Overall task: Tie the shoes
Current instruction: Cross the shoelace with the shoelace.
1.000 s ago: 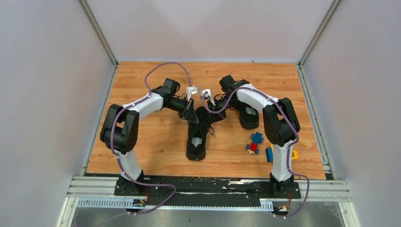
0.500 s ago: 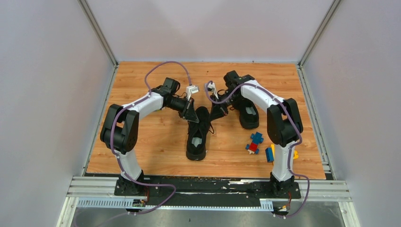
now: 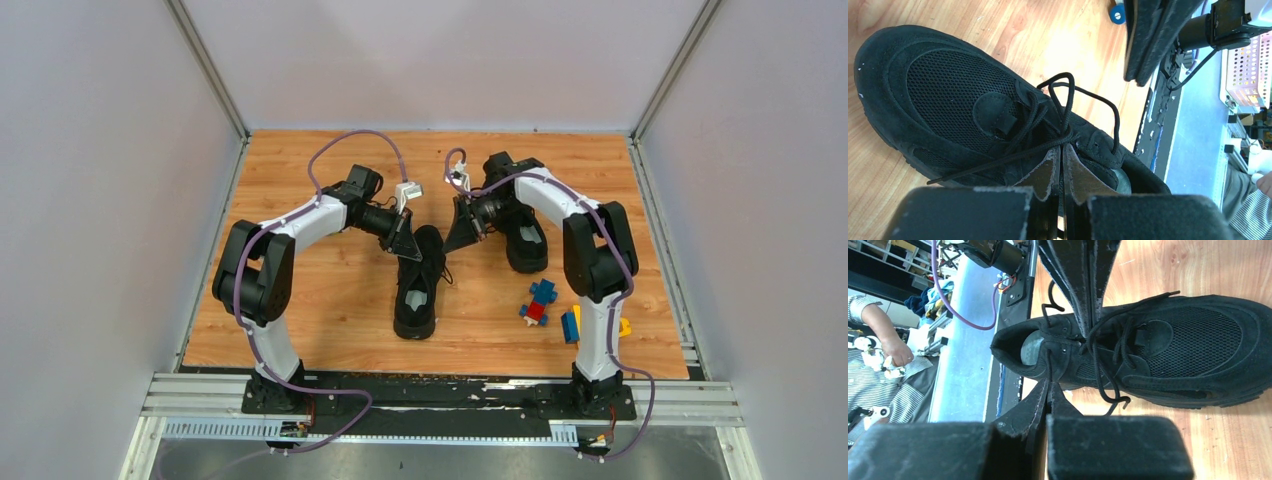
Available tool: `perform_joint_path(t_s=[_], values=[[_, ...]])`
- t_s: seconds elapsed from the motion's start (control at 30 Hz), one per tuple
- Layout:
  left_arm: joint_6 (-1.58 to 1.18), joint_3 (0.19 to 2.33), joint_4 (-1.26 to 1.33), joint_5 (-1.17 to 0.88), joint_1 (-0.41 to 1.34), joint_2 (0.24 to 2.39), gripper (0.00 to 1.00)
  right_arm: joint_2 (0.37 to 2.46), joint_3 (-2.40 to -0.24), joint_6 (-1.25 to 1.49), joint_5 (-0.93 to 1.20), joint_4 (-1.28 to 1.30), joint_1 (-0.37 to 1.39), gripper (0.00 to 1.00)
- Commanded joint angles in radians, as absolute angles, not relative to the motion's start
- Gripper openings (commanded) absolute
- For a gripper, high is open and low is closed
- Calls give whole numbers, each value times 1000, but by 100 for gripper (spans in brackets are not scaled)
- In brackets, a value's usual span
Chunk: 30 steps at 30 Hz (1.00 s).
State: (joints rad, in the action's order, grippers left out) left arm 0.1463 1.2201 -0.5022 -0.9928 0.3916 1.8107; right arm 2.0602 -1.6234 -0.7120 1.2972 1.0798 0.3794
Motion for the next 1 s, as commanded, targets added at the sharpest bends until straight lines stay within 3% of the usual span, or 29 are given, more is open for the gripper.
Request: perform_joint_path(t_s=[0.0,0.07,0.3,0.4,0.53,0.7,0.77,0.97], values=[[176,1256,-504,-1009,397,1809,5,2020,-1581,-647,1313,929,384,0],[179,1257,-507,-1008,398,1808,5,1993,-1551,-636,1259,875,384,0],[178,1261,-509,-1008,399,1810,4,1828,-1301,-635,1064,560,395,28],[175,1261,-508,-1008,400,1810,4,1835,-1301,-643,1051,553,404,38],[177,1262,-509,-1008,402,1812,4,1864,-1328,-649,1050,550,425,43],[180,1265,-514,-1006,402,1813,4,1906,-1369,-653,1023,537,451,39],[184,1264,-517,-1007,402,1812,4,1919,-1385,-653,1015,537,452,29],[193,1267,-530,-1006,402,1813,4,1917,-1399,-684,967,551,453,10]])
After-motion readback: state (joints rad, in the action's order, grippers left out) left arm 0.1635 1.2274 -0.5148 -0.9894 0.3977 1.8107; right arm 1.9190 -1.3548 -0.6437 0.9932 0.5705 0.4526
